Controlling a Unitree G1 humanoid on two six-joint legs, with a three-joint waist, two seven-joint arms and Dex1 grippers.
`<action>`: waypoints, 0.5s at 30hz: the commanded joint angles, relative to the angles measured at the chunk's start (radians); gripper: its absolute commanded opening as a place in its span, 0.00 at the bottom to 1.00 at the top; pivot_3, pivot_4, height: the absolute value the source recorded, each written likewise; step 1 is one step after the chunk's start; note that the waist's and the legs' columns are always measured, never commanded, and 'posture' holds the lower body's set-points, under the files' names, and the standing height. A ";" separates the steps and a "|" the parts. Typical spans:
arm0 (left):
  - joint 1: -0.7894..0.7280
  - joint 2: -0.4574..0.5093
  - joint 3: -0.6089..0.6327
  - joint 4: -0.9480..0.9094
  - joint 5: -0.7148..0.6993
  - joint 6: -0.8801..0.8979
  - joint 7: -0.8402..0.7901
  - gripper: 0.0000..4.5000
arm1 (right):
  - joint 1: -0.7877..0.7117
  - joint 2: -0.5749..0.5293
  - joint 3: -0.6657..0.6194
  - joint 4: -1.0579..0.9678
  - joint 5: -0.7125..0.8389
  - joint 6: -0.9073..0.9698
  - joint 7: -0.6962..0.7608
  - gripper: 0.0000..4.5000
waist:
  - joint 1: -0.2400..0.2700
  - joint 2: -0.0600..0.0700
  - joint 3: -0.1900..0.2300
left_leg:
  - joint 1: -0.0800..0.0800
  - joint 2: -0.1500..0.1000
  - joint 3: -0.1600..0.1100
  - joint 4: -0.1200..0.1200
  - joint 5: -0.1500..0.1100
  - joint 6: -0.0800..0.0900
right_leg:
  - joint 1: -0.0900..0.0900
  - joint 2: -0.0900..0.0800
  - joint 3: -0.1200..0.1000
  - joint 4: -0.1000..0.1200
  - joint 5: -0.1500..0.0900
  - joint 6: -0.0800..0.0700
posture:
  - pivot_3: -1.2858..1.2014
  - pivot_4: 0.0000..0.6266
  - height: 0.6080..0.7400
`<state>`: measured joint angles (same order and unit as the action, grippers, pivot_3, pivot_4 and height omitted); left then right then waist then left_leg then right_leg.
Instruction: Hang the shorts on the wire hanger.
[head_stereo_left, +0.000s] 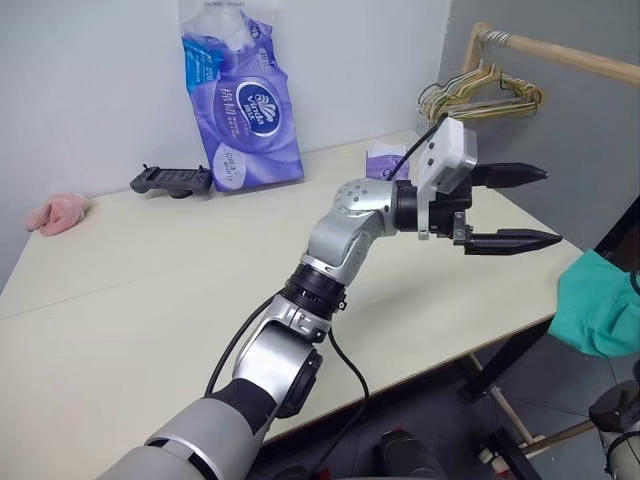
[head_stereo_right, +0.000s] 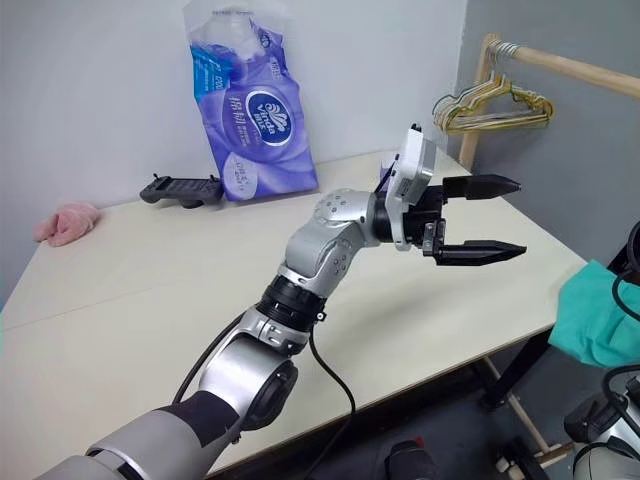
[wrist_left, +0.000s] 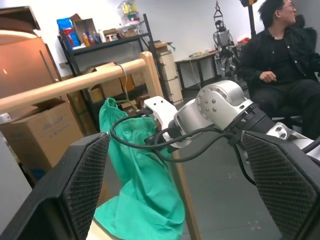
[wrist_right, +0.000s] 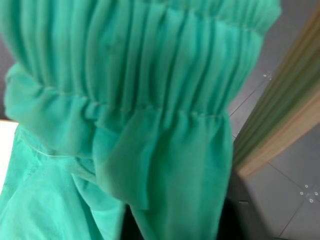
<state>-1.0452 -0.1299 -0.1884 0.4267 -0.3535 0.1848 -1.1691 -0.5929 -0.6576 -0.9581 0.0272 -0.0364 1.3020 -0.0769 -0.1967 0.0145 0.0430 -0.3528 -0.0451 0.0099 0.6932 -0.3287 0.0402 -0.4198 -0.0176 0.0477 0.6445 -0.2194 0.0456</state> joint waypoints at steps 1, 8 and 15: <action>-0.007 0.001 0.007 -0.038 -0.017 -0.004 0.004 1.00 | -0.004 -0.019 0.009 -0.023 0.021 -0.006 0.009 0.48 | 0.000 0.000 0.000 | 0.000 0.000 0.000 0.000 0.000 0.000 | 0.000 0.000 0.000 0.000 0.000 0.000 | 0.41 0.01 1.00; -0.013 0.004 0.010 -0.031 -0.016 -0.005 0.007 1.00 | 0.011 -0.005 0.030 -0.057 0.005 -0.007 -0.021 0.99 | 0.000 -0.001 0.000 | 0.000 0.000 0.000 0.000 0.000 0.000 | 0.000 0.000 0.000 0.000 0.000 0.000 | 0.41 0.02 1.00; -0.024 0.008 0.020 -0.008 -0.014 -0.018 0.007 1.00 | -0.046 0.127 0.082 -0.304 -0.032 0.093 -0.109 0.99 | -0.001 0.000 0.000 | 0.001 0.000 0.000 0.000 0.000 0.000 | 0.000 0.001 0.001 0.000 0.000 0.000 | 0.41 0.02 1.00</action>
<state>-1.0450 -0.1226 -0.1884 0.4289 -0.3536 0.1847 -1.1675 -0.6013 -0.5359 -0.9087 -0.1725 -0.0594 1.3690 -0.1605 -0.1978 0.0144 0.0431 -0.3518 -0.0447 0.0104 0.6929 -0.3290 0.0403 -0.4200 -0.0170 0.0488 0.6446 -0.2196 0.0459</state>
